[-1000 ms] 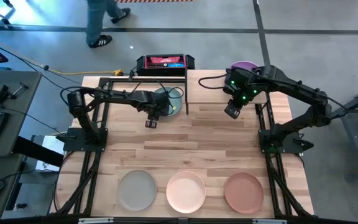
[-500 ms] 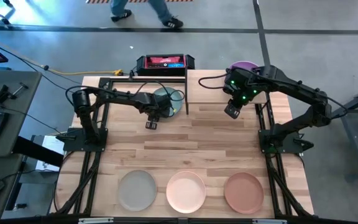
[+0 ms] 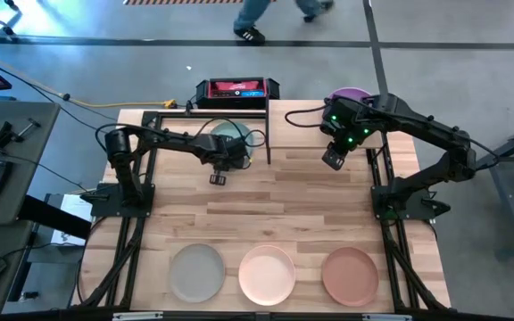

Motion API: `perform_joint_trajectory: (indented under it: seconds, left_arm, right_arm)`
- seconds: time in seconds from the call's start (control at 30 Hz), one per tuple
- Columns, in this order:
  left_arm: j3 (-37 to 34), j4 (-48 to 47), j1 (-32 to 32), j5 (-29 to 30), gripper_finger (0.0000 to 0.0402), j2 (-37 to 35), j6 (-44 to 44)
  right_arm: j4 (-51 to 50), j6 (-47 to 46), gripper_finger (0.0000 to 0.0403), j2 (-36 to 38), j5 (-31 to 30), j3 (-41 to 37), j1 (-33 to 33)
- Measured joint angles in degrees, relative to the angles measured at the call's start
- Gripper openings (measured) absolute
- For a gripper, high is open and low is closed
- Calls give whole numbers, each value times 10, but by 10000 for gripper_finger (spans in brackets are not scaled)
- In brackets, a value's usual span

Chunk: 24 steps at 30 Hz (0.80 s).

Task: Place and stack plates onto a shelf
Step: Put the light blue plate on the shelf

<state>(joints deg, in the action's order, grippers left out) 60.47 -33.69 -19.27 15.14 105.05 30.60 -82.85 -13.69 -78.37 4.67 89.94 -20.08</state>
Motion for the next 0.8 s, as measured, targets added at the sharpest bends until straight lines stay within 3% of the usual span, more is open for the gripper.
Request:
perform_joint_trajectory:
  seconds: [0.4, 0.8]
  left_arm:
    - [0, -41, 11, 10, 2, -65, -59]
    - [0, -55, 21, 101, 1, -202, -70]
  right_arm:
    - [3, -12, 78, 0, 0, 0, 0]
    - [3, -37, 78, 0, -6, 0, 0]
